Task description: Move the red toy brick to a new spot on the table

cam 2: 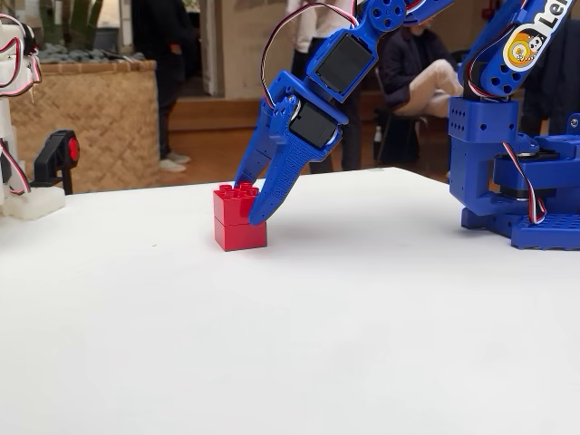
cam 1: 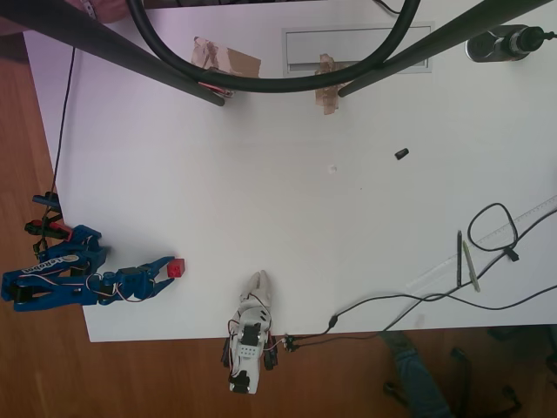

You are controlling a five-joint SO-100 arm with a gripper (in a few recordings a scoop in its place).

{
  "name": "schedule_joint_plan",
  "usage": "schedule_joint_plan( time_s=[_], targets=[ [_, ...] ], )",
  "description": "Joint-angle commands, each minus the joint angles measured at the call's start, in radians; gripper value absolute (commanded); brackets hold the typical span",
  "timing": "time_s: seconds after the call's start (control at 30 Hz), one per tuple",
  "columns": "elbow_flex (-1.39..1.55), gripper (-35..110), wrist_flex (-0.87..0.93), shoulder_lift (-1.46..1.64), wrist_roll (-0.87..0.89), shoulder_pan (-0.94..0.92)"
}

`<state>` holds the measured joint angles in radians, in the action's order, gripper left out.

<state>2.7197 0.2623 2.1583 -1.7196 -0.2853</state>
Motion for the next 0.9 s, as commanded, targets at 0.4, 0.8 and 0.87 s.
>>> schedule_joint_plan(
  time_s=[0.4,0.8,0.87],
  targets=[
    [-0.054,8,-0.067,-0.054,0.169,0.051],
    [-0.586,6,0.169,-0.250,0.307,0.155],
    [-0.704,5,0.206,-0.328,0.330,0.169]
  ],
)
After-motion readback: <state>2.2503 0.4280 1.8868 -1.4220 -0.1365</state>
